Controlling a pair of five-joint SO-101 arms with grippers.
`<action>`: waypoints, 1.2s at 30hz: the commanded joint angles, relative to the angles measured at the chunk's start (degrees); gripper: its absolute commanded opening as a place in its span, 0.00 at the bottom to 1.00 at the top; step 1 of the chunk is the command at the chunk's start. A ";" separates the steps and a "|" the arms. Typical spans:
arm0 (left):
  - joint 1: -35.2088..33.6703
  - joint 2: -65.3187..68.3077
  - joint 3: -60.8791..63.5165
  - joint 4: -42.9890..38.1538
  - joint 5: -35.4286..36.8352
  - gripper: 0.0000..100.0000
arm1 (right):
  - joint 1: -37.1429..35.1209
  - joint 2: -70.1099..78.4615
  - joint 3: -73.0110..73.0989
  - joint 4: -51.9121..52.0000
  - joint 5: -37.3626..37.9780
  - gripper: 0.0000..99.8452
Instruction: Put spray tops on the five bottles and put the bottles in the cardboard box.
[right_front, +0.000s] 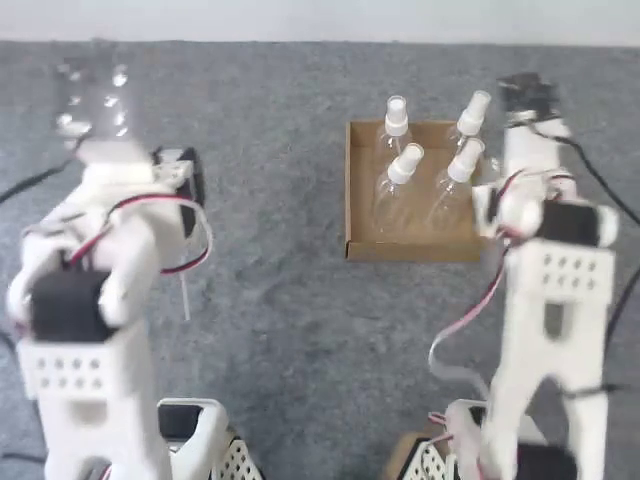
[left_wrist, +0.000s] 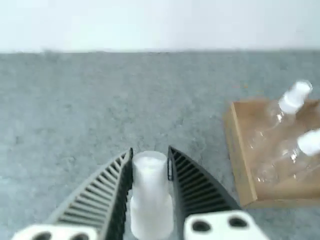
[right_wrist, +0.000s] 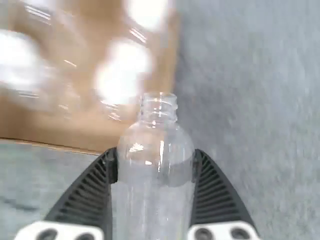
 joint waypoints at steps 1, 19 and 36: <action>-0.44 -5.19 -0.31 0.18 -0.26 0.04 | -13.32 -14.11 5.10 0.92 -1.23 0.01; 5.10 -14.68 1.89 -16.00 12.22 0.04 | -51.12 -26.77 37.19 -34.07 -9.93 0.01; 8.44 -14.68 11.38 -26.37 15.47 0.04 | -53.93 -42.59 53.45 -44.79 -4.31 0.01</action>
